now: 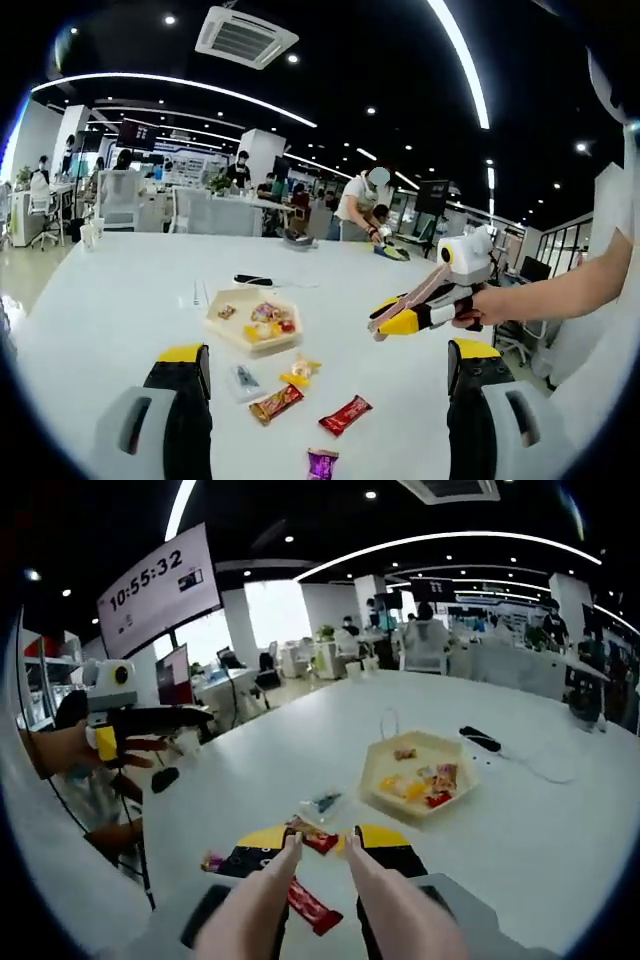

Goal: Place the target food into the container with the food tongs after gripping and lifting it, then release it inside without dropping or visibly crushing the food.

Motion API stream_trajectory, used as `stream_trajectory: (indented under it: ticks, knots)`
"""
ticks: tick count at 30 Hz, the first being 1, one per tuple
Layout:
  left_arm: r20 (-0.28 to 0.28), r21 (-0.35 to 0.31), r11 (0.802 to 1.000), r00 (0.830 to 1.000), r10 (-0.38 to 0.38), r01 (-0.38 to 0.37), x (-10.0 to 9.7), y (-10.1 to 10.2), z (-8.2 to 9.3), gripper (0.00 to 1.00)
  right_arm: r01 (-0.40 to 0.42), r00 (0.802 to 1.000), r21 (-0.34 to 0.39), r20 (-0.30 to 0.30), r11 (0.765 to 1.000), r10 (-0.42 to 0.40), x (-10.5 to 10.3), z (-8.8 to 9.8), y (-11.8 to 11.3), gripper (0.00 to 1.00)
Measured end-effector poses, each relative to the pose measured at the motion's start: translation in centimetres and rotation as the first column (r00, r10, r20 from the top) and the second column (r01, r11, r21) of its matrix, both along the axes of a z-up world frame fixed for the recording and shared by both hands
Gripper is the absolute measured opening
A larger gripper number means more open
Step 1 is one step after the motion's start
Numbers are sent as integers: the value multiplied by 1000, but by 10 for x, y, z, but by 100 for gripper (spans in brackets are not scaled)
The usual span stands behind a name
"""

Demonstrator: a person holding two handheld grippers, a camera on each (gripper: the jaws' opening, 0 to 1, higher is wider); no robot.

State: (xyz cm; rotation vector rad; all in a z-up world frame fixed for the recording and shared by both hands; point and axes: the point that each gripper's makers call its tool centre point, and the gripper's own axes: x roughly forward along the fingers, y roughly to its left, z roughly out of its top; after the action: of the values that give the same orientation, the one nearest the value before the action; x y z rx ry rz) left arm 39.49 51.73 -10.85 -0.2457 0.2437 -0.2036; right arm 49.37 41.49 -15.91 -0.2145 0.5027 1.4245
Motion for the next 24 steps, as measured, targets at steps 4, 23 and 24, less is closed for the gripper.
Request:
stream_trajectory:
  ticks: [4,23,24]
  knots:
    - [-10,10,1000,1000,-22,23,4,8,-6,99,-30,999,-40,12,999,31,-16,-8,4,25]
    - [-74,8,1000,997,12,-11,1,27,-17,99,-301,951,-50,-85,952,296,-63,-50,43,25]
    - [-78,11,1000,997,17,-16,-1,28,-19,99,-305,950,-53,-86,951,300,-64,-51,44,25]
